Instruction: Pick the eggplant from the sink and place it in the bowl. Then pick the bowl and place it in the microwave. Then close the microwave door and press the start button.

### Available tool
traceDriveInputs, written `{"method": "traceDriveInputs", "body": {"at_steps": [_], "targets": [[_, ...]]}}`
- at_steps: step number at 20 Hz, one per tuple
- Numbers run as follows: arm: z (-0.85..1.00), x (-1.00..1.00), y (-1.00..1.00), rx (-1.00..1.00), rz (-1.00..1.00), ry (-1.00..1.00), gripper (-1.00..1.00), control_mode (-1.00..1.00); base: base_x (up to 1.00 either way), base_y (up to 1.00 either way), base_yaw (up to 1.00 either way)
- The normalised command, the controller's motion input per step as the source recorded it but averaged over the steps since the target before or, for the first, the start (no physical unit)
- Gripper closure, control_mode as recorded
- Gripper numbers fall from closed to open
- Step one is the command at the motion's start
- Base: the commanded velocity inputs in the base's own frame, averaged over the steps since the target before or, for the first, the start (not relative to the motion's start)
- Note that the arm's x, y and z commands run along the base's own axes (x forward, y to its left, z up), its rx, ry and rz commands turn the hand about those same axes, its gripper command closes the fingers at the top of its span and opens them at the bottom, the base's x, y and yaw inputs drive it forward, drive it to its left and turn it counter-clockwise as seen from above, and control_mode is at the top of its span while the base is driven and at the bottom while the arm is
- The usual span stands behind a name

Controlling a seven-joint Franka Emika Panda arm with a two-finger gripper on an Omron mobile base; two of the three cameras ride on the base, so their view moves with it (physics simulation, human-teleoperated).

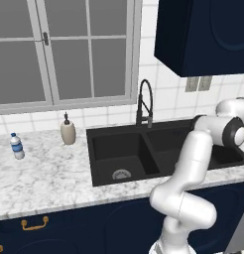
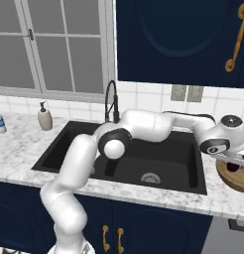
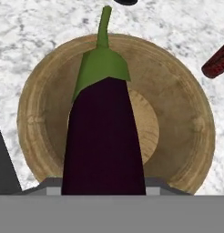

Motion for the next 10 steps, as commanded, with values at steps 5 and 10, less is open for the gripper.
{"method": "traceDriveInputs", "body": {"at_steps": [5, 10], "targets": [[-0.37, 0.30, -0.22, 0.00, 0.00, 0.07, 1.00, -1.00, 0.00, 0.00, 0.00], [-0.34, 0.12, -0.20, 0.00, 0.00, 0.04, 1.00, -1.00, 0.00, 0.00, 0.00]]}}
